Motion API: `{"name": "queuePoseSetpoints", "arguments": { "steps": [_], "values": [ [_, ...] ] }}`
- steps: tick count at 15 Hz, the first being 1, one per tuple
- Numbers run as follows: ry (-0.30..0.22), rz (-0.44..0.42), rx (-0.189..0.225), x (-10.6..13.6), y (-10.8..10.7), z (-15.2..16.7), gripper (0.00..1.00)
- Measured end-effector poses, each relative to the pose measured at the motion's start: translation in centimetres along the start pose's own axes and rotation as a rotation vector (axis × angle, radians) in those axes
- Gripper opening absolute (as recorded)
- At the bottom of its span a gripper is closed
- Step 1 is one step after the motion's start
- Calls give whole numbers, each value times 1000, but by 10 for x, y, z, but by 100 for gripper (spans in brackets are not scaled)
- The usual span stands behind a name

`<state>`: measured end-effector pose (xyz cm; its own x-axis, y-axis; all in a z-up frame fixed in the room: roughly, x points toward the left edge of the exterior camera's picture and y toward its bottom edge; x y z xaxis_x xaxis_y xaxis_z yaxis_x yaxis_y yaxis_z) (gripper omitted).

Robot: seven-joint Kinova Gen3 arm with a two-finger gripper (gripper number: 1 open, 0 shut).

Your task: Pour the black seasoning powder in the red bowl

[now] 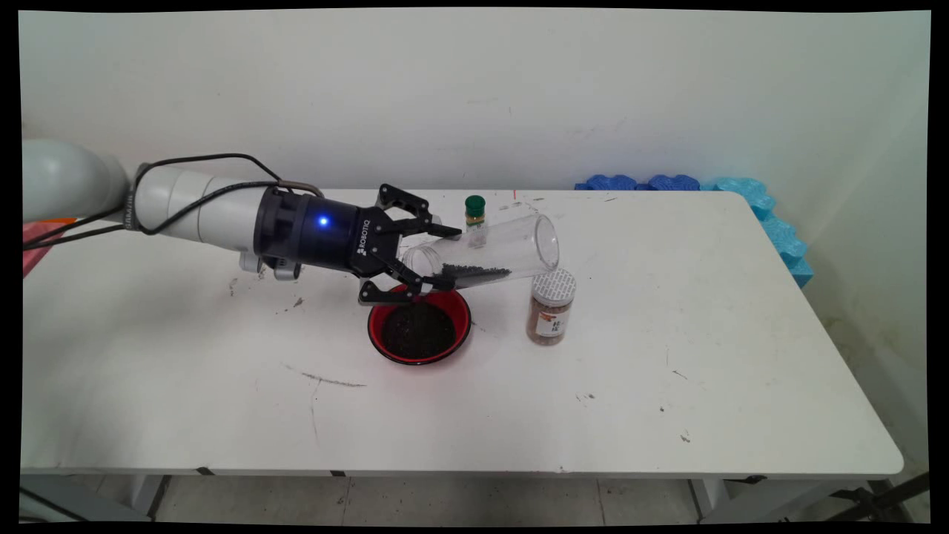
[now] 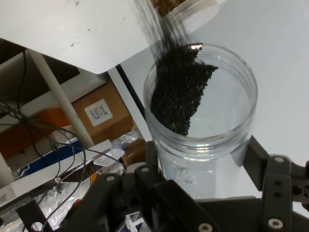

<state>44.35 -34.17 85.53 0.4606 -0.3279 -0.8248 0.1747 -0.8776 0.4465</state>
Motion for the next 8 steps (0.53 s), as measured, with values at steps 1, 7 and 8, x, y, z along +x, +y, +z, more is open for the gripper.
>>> {"name": "queuePoseSetpoints", "arguments": {
  "steps": [1, 7, 8],
  "values": [
    [-1, -3, -2, 0, 0, 0, 0],
    [-12, -20, -10, -1, 1, 1, 0],
    [-15, -22, -12, -1, 1, 1, 0]
  ]
}}
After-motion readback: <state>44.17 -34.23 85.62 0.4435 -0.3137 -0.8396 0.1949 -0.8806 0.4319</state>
